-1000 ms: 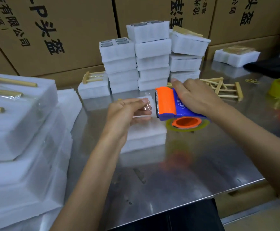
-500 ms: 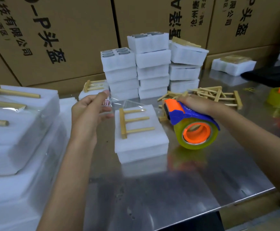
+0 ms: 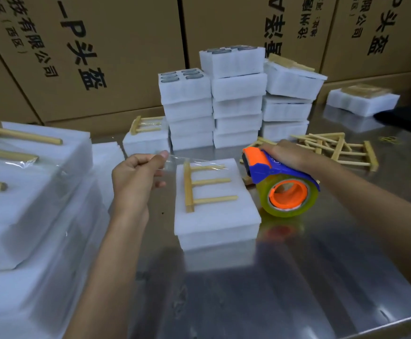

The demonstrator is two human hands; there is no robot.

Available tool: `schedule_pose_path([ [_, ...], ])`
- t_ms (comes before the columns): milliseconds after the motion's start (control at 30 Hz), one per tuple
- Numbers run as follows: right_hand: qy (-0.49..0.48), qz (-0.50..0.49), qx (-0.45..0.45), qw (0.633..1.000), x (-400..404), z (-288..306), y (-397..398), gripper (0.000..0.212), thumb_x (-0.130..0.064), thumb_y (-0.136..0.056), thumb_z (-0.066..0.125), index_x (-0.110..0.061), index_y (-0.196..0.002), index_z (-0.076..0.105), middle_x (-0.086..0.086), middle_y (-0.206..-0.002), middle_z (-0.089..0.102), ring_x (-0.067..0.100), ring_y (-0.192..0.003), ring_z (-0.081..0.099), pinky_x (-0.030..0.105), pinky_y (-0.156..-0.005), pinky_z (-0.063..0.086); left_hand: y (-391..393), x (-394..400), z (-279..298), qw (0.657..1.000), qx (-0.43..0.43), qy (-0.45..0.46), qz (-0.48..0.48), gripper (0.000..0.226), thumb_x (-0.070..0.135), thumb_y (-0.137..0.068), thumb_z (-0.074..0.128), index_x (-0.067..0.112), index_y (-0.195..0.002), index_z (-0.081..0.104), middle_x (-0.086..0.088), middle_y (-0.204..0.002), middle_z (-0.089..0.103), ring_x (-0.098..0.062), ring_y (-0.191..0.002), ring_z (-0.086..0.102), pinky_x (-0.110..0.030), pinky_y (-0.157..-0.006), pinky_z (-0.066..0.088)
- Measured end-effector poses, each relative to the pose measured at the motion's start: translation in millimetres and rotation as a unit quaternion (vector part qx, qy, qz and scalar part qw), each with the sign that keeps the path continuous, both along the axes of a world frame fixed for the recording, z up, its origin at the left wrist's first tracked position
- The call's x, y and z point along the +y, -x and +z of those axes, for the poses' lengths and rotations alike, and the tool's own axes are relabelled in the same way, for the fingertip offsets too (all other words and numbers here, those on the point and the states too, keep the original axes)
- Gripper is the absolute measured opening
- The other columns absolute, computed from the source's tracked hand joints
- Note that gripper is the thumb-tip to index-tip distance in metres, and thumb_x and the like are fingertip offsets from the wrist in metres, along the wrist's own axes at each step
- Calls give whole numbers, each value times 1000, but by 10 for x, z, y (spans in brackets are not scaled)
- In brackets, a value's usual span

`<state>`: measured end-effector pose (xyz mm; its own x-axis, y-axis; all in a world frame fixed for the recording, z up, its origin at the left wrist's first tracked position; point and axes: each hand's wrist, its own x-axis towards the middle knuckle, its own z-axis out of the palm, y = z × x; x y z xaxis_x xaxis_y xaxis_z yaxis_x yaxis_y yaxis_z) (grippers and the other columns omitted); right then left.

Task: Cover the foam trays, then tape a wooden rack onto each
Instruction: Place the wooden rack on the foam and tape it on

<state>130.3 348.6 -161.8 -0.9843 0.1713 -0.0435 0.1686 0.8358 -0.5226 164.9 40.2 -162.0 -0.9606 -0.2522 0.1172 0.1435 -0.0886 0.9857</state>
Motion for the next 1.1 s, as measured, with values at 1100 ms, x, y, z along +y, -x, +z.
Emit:
schedule_pose_path([
  [1100, -225, 102, 18, 969, 287, 501, 2, 46, -59, -98, 17, -27, -86, 47, -2, -85, 44, 19, -80, 47, 38, -78, 35, 58, -115, -51, 994, 15, -88, 63, 13, 7, -84, 77, 7, -82, 64, -6, -73, 65, -10, -52, 62, -23, -54, 57],
])
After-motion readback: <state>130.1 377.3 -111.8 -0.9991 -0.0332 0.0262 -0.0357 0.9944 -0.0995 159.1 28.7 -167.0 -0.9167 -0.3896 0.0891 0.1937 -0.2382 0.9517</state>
